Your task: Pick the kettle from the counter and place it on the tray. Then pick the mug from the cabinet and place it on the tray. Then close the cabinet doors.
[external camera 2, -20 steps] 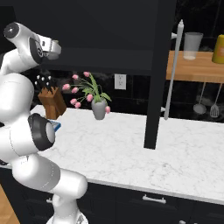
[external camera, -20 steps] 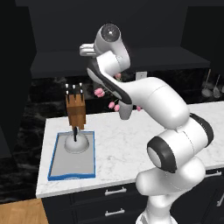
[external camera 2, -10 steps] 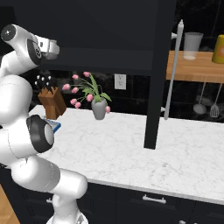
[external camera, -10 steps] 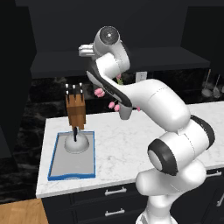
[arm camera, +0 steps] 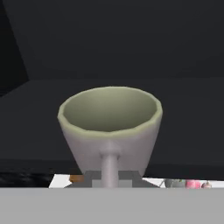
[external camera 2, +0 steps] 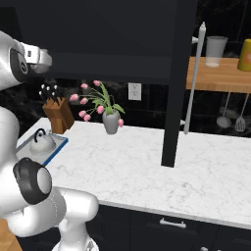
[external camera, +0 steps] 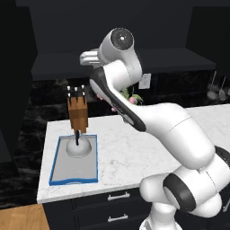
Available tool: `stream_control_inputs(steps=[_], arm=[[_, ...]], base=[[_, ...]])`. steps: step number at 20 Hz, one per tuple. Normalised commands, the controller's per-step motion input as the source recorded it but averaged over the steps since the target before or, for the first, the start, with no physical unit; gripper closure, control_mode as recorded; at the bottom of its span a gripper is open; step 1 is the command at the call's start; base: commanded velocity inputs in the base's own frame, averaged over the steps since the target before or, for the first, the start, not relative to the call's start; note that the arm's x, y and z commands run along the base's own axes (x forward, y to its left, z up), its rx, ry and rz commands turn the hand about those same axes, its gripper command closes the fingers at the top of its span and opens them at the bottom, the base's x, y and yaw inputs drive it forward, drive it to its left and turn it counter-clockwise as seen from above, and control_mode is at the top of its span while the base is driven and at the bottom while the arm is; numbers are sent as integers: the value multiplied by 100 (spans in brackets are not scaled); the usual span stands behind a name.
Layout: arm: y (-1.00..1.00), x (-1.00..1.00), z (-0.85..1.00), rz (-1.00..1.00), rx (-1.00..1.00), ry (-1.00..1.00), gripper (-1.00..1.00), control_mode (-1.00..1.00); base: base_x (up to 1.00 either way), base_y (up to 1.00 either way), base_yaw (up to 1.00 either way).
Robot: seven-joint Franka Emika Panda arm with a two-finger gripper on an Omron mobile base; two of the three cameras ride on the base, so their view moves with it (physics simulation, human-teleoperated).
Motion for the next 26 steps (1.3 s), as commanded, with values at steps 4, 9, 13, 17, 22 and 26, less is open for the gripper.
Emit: stream_control_inputs(steps=[4, 9, 13, 17, 22, 26], arm=[[2, -100, 3, 22, 3, 1, 100, -100], [1, -100, 0, 37, 1, 1, 100, -100], [0, -90, -5, 46, 0, 10, 100, -100], [-1, -72, -32, 50, 5, 25, 100, -100], [0, -64, -55, 46, 3, 12, 100, -100], [0, -49, -72, 26, -1, 1, 100, -100]], base=[[0, 0, 0], [0, 0, 0], [0, 0, 0], [0, 0, 0], [0, 0, 0], [0, 0, 0]])
